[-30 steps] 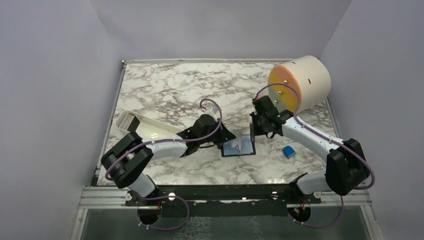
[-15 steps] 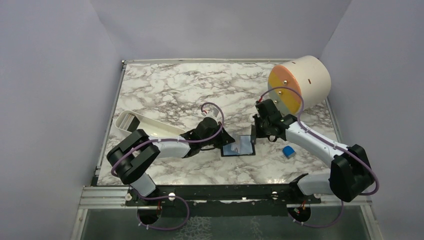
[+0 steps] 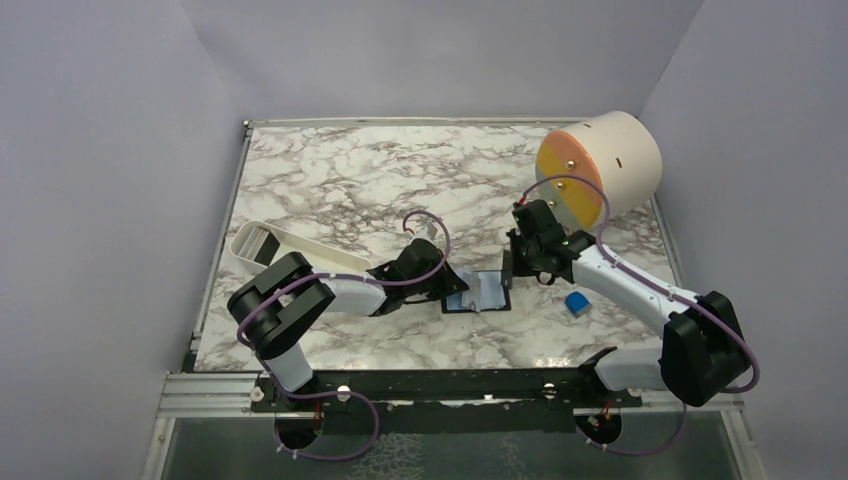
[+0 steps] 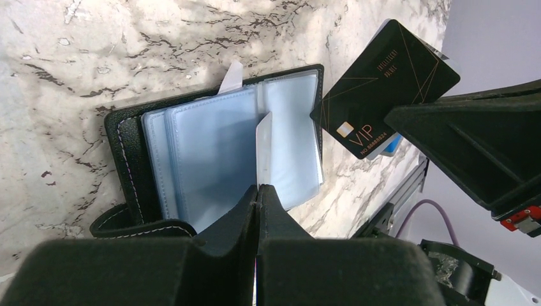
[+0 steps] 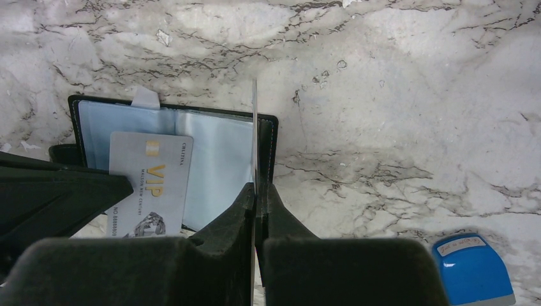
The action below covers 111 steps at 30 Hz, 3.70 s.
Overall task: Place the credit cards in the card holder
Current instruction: Insert the credit card into the card holder.
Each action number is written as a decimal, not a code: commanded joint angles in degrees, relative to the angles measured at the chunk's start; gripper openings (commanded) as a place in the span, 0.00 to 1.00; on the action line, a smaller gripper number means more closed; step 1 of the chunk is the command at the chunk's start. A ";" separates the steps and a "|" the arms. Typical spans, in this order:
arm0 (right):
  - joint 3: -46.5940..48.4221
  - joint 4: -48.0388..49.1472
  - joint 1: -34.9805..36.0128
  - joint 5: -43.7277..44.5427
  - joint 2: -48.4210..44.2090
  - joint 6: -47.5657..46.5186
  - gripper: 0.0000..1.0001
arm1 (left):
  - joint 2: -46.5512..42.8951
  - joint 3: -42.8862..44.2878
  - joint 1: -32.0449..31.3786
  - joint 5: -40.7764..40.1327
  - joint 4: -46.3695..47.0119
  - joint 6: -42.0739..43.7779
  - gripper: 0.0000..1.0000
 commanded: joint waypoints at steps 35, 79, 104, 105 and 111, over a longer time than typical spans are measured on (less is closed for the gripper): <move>1.97 -5.09 0.00 3.25 -2.33 0.41 0.01 | -2.10 -0.67 -1.24 -5.76 -4.05 -1.63 0.00; -2.85 4.11 0.02 -5.64 -5.13 3.17 0.01 | -5.60 -2.28 -0.88 -5.20 -0.72 0.32 0.00; -5.23 4.47 0.03 -2.00 -3.58 2.28 0.01 | -2.07 -0.83 -0.88 -4.69 0.14 1.91 0.00; -5.27 4.44 0.02 -1.98 -3.65 2.30 0.01 | -1.96 -0.82 -0.87 -4.95 0.30 2.07 0.00; -5.69 4.30 0.02 -1.73 -4.07 2.31 0.01 | -2.05 -0.48 -0.93 -4.75 0.96 2.28 0.00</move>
